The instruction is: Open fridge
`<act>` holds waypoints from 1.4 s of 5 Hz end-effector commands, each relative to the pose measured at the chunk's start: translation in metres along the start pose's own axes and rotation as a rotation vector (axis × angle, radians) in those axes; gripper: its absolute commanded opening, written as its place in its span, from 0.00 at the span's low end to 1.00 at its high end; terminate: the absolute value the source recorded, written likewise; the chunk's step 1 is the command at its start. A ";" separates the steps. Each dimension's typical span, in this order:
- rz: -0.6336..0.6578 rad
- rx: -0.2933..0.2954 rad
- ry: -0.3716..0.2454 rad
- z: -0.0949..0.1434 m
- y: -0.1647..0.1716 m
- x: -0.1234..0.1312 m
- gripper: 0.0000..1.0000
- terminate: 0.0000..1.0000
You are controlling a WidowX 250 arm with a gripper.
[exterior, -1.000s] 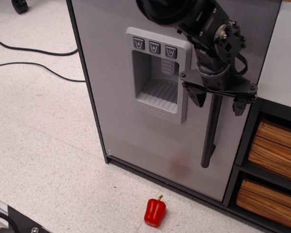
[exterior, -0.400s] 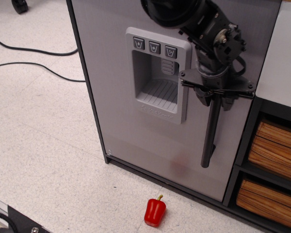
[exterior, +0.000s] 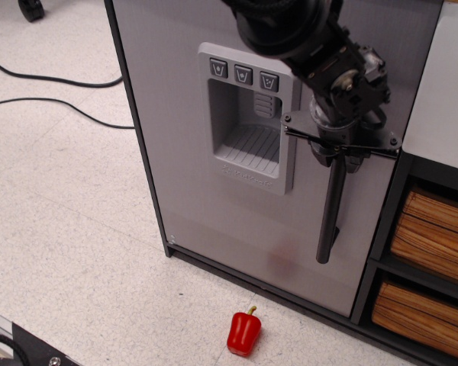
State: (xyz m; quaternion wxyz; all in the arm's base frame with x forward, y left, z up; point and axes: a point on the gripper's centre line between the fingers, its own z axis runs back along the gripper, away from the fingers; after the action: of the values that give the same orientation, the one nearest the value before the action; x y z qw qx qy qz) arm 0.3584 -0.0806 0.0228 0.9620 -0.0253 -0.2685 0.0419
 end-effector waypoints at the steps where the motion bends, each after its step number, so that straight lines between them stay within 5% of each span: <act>1: -0.030 -0.054 -0.015 0.035 0.008 -0.011 0.00 0.00; 3: -0.032 -0.104 0.061 0.067 0.038 -0.028 0.00 0.00; 4: -0.050 -0.125 0.133 0.076 0.039 -0.035 1.00 0.00; 5: -0.125 -0.104 0.219 0.081 0.020 -0.050 1.00 0.00; 7: -0.224 -0.140 0.299 0.056 -0.044 -0.077 1.00 0.00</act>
State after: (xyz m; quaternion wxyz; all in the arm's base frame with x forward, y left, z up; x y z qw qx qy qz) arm 0.2576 -0.1265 0.0174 0.9893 -0.0598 -0.1020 -0.0858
